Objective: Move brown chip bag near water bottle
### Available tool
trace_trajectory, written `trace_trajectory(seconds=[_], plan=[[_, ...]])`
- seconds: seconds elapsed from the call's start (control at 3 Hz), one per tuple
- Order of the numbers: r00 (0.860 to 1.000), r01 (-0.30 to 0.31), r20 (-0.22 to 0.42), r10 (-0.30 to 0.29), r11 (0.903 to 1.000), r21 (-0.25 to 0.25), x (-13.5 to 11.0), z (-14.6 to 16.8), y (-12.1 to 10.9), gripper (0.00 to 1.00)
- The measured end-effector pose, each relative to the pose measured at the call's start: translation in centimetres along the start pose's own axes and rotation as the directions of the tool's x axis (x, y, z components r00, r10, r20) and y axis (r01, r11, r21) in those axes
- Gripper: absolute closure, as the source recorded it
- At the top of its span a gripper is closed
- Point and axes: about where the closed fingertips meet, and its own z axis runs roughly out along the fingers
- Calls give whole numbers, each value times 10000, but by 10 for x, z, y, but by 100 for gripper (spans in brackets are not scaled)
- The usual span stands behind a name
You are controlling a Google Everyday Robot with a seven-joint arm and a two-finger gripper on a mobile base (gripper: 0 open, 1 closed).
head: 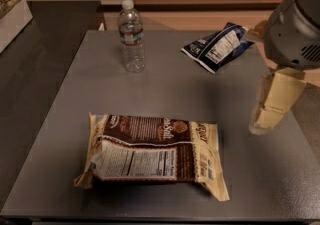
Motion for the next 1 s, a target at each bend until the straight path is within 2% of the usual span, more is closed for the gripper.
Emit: trace_trajectory(seconds=[0.67, 1.0], plan=[[9926, 763, 1020, -661, 9921, -999, -61, 37, 49, 0], [9875, 1077, 1287, -908, 9855, -1312, -75, 64, 70, 0]])
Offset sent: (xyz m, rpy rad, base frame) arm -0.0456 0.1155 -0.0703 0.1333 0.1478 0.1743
